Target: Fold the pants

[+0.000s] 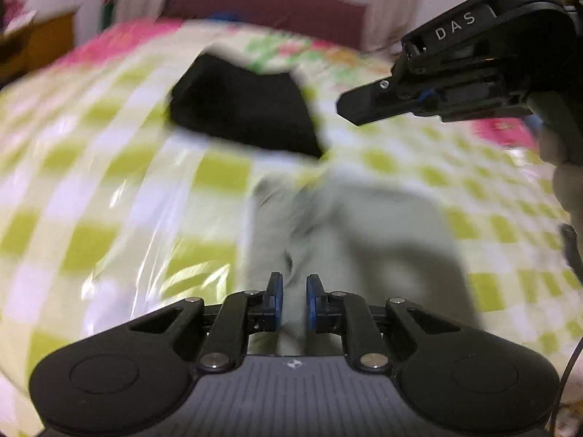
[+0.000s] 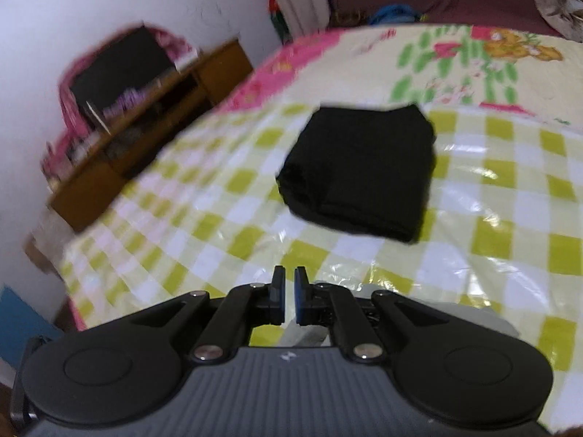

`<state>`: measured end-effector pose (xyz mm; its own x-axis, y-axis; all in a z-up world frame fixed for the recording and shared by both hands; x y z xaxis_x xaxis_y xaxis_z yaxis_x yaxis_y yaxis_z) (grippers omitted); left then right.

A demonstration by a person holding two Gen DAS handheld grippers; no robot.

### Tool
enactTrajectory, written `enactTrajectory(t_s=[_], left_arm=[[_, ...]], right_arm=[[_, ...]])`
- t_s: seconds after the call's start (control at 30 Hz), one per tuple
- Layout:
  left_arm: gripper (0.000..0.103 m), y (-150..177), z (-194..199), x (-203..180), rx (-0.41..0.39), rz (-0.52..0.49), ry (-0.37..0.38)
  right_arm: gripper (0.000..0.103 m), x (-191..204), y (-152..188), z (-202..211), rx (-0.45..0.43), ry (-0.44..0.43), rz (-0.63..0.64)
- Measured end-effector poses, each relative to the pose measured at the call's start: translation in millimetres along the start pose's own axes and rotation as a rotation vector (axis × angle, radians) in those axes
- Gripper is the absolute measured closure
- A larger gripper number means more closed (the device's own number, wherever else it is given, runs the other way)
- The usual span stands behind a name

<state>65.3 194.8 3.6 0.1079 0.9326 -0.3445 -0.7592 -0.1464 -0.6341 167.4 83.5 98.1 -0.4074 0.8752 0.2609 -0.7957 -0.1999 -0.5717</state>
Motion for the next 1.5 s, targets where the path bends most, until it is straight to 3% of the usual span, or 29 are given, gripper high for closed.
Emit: enactTrajectory(t_s=[0.07, 0.17, 0.27, 0.33, 0.4, 0.47, 0.57, 0.67, 0.7, 0.73, 0.77, 1.07, 1.13, 1.2, 1.23, 1.3, 1.37, 1.43, 1.5], left_arm=[[0.073, 10.0, -5.3, 11.5, 0.006, 0.039, -0.009], [0.072, 10.9, 11.3, 7.1, -0.042, 0.037, 0.034], [0.055, 5.5, 22.4, -3.9, -0.08, -0.009, 0.049], [0.044, 5.5, 26.4, -12.2, -0.095, -0.046, 0.043], [0.032, 7.2, 26.5, -22.0, -0.1, -0.089, 0.02], [0.031, 13.6, 25.1, -31.4, -0.097, -0.142, 0.002], [0.031, 19.9, 18.3, -40.6, -0.077, -0.175, -0.006], [0.031, 24.0, 15.4, -48.6, -0.08, -0.208, 0.005], [0.031, 24.5, 14.4, -50.8, -0.083, -0.223, -0.004], [0.031, 24.3, 13.3, -52.6, -0.086, -0.237, -0.013], [0.031, 23.5, 12.0, -53.4, -0.088, -0.246, -0.019], [0.028, 20.9, 8.7, -73.9, -0.086, -0.301, -0.03], [0.03, 23.9, -7.9, -78.6, -0.037, -0.338, -0.07], [0.066, 25.0, -23.2, -75.4, 0.034, -0.308, -0.043], [0.071, 25.1, -27.2, -73.5, 0.063, -0.279, -0.012], [0.075, 25.2, -27.2, -75.2, 0.058, -0.288, -0.014], [0.076, 25.5, -26.0, -77.8, 0.048, -0.308, -0.025], [0.076, 25.9, -25.2, -78.9, 0.043, -0.308, -0.014], [0.076, 26.6, -24.2, -79.5, 0.035, -0.312, -0.01]], right_arm=[[0.096, 0.4, 10.0, -30.0, 0.058, 0.018, -0.031], [0.093, -8.6, 21.3, -27.3, 0.073, 0.01, -0.057], [0.083, -17.7, 23.5, -15.8, 0.095, 0.062, -0.046], [0.066, -18.3, 25.5, -14.5, 0.101, 0.087, -0.04], [0.06, -13.5, 29.8, -21.7, 0.119, 0.088, -0.043], [0.06, -7.0, 39.3, -33.0, 0.174, 0.086, -0.035], [0.059, 3.1, 54.5, -50.1, 0.228, 0.204, 0.051], [0.061, -4.5, 60.3, -55.5, 0.235, 0.26, 0.078], [0.071, -9.2, 59.5, -54.8, 0.237, 0.251, 0.061], [0.088, -13.6, 58.0, -53.3, 0.241, 0.234, 0.041], [0.095, -16.9, 56.7, -50.3, 0.246, 0.213, 0.02], [0.098, -19.9, 52.8, 7.2, 0.157, 0.074, -0.033], [0.098, -24.4, 52.7, 13.3, 0.149, 0.055, -0.052], [0.098, -30.5, 53.9, 14.5, 0.149, 0.047, -0.075], [0.092, -34.2, 54.3, 11.7, 0.159, 0.05, -0.092], [0.09, -37.3, 54.7, 4.6, 0.167, 0.097, -0.089], [0.081, -33.2, 53.3, -3.6, 0.165, 0.134, -0.078], [0.064, -25.8, 50.9, -10.9, 0.171, 0.133, -0.067], [0.061, -16.4, 49.6, -18.7, 0.174, 0.152, -0.048]])
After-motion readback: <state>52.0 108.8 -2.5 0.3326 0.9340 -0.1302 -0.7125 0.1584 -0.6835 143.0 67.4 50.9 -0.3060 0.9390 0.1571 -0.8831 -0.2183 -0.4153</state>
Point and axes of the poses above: each gripper's, at about its wrist camera, not at the fingertips, and z roughly against the way its jaws point, x to its left, y to its underside, the point moved 3 cm from there along -z, roughly the way its jaws point, and after that the axes turned 10 degrees about y, right-handed, at the moved point
